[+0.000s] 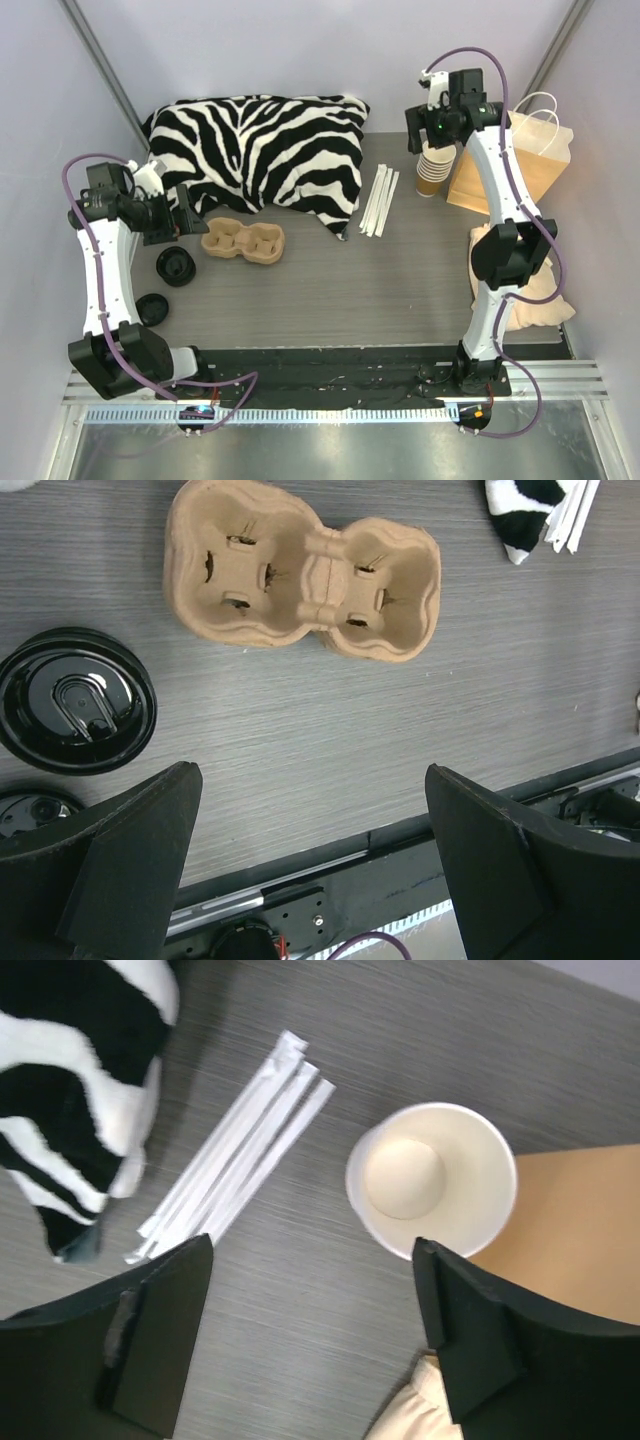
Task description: Pack the takeout coffee
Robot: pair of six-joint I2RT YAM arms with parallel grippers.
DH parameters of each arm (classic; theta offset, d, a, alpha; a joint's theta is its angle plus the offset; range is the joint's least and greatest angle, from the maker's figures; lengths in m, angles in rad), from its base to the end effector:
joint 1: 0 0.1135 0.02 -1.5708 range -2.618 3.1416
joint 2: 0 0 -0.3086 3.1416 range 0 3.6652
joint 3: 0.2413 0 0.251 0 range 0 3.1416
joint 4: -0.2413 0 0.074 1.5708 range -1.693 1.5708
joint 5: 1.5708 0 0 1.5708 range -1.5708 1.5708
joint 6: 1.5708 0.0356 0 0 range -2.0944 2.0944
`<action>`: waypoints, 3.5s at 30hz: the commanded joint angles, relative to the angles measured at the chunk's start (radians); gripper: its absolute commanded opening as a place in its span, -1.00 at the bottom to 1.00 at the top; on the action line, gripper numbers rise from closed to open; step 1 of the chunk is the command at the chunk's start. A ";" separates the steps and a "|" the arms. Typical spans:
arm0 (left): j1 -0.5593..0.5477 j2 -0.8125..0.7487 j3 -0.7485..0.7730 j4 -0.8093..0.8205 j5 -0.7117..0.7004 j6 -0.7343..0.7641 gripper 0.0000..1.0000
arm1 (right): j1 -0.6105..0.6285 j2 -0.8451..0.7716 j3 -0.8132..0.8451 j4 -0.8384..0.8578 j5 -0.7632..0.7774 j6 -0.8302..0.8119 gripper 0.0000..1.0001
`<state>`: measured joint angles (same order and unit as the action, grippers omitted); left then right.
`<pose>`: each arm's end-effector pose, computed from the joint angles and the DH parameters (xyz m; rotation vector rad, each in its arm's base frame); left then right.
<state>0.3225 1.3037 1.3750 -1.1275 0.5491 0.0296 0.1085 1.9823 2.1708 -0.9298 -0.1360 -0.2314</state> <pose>0.2228 0.0549 0.3975 -0.1806 2.4873 -0.5751 0.4490 0.0538 0.4271 -0.4579 2.2596 0.0943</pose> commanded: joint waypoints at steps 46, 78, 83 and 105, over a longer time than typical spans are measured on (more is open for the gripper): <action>-0.003 0.068 0.052 0.063 0.110 -0.048 0.99 | -0.050 0.208 0.142 -0.001 0.009 -0.009 -0.52; -0.002 0.109 0.088 0.078 0.144 -0.056 0.99 | -0.049 0.165 0.165 -0.052 0.045 -0.098 -0.87; -0.003 0.105 0.091 0.078 0.144 -0.051 0.99 | -0.049 0.176 0.165 -0.058 0.042 -0.095 -0.83; -0.002 0.105 0.087 0.089 0.156 -0.051 0.99 | -0.049 0.174 0.202 -0.089 0.032 -0.075 -0.49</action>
<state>0.3218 1.4124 1.4384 -1.0725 0.6750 -0.0212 0.0570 2.2150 2.3196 -1.0283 -0.1028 -0.3122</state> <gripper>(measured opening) 0.996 0.257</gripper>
